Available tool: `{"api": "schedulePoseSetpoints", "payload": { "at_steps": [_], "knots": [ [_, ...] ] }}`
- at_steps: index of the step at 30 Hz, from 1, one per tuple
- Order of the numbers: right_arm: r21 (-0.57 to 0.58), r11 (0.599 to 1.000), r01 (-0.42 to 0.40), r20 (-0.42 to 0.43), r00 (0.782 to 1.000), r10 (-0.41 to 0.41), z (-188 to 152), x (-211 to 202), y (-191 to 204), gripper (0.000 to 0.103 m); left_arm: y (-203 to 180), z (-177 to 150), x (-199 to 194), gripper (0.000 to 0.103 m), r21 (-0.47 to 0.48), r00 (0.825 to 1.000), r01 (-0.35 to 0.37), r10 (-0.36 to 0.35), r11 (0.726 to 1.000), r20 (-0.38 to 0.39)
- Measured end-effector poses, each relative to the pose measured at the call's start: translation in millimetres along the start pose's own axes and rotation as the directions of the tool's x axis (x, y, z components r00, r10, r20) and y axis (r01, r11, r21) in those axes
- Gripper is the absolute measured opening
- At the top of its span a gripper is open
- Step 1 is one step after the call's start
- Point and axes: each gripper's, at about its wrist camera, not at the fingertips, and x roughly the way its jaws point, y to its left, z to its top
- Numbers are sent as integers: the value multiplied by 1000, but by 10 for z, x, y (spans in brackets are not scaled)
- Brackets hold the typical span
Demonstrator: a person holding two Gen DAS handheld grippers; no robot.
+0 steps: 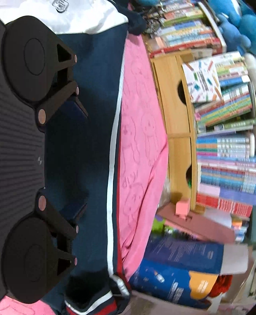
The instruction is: Fold clothes
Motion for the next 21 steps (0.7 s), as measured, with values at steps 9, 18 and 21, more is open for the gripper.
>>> {"api": "schedulePoseSetpoints", "payload": {
  "at_steps": [9, 18, 21],
  "knots": [
    [-9, 998, -54, -22, 998, 54, -36, 32, 287, 89, -1091, 214, 226, 81, 194, 938, 347, -342, 917, -62],
    [-36, 996, -81, -36, 996, 80, -106, 68, 448, 90, -389, 407, 375, 1, -73, 939, 337, -340, 939, -39],
    [-23, 996, -82, -29, 996, 82, -113, 85, 457, 92, 143, 400, 308, 3, -198, 969, 240, -246, 950, -8]
  ]
}}
